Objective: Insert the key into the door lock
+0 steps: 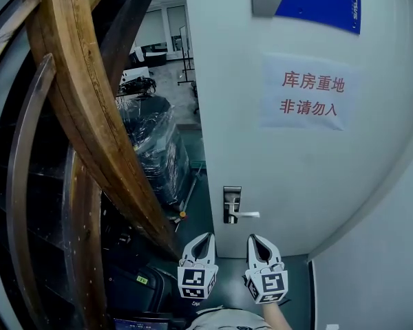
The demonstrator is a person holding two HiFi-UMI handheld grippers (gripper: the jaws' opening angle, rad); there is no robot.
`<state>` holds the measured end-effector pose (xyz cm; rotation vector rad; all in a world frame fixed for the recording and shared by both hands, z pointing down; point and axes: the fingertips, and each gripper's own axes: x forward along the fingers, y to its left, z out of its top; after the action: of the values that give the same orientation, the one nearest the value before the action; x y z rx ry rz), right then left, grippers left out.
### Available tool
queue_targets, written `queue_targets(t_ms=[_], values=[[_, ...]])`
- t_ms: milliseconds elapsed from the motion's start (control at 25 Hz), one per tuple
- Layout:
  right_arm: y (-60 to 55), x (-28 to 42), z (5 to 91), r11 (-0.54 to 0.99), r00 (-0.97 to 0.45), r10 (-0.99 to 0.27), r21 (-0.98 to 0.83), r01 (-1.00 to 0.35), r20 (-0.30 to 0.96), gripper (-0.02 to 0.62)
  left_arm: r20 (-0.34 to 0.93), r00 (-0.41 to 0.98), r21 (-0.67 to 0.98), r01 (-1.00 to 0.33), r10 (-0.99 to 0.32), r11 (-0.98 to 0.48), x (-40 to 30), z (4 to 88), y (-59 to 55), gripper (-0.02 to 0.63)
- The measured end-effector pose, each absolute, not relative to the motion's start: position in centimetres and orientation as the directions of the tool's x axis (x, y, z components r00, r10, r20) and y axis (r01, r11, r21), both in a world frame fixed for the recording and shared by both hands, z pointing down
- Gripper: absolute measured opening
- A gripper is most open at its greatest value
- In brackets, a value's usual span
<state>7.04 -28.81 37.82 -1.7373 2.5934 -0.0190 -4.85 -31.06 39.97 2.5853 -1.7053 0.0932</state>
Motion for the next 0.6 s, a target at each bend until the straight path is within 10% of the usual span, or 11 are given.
queue_targets(t_ms=[600], values=[[-28.88,6.67,38.47,0.378,-0.378,-0.926,-0.031,-0.925,0.006,0.006,0.090,0.396,-0.005,-0.917,-0.914,-0.398,-5.14,40.42,-30.87,0.005]])
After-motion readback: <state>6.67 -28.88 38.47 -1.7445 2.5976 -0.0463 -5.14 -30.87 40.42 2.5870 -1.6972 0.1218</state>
